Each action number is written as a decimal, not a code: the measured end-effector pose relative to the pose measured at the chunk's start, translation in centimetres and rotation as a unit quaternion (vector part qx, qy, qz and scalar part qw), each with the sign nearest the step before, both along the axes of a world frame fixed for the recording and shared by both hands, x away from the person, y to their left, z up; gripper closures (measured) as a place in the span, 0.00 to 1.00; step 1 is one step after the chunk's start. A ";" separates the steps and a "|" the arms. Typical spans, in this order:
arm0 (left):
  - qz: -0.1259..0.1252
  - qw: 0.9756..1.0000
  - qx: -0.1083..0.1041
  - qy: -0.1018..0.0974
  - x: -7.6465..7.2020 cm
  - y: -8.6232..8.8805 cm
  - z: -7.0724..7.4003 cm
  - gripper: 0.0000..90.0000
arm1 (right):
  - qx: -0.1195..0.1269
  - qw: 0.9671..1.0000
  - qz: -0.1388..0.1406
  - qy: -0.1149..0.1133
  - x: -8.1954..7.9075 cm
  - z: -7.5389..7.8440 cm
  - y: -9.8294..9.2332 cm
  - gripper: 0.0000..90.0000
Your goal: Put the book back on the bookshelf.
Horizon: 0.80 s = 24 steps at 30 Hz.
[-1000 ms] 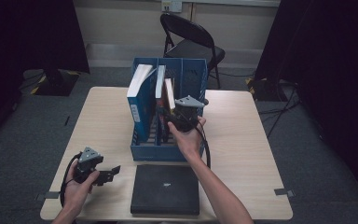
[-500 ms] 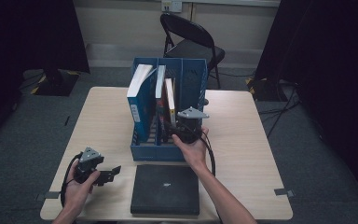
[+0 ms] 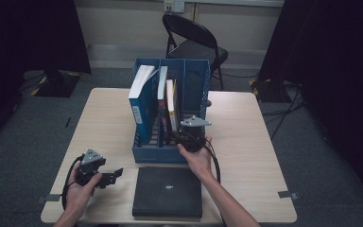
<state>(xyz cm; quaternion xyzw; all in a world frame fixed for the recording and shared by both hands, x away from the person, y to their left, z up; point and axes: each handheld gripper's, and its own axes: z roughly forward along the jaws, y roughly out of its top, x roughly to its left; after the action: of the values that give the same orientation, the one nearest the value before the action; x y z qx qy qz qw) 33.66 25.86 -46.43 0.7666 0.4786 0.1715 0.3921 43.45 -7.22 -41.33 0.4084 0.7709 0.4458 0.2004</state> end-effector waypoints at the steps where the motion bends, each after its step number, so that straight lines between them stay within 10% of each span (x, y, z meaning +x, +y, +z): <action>1: -0.001 1.000 0.001 0.000 0.0 0.0 0.0 0.19 | -0.001 1.000 0.003 0.003 0.1 -0.1 0.0 0.78; 24: -0.003 1.000 0.001 0.000 0.0 0.0 0.0 0.19 | -0.022 0.999 -0.013 0.025 4.0 0.7 1.3 0.80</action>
<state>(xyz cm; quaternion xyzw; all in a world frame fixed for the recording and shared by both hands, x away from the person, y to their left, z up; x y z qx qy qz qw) 33.63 25.81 -46.46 0.7684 0.4762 0.1712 0.3917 47.48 -5.96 -40.58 0.4250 0.7796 0.4162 0.1960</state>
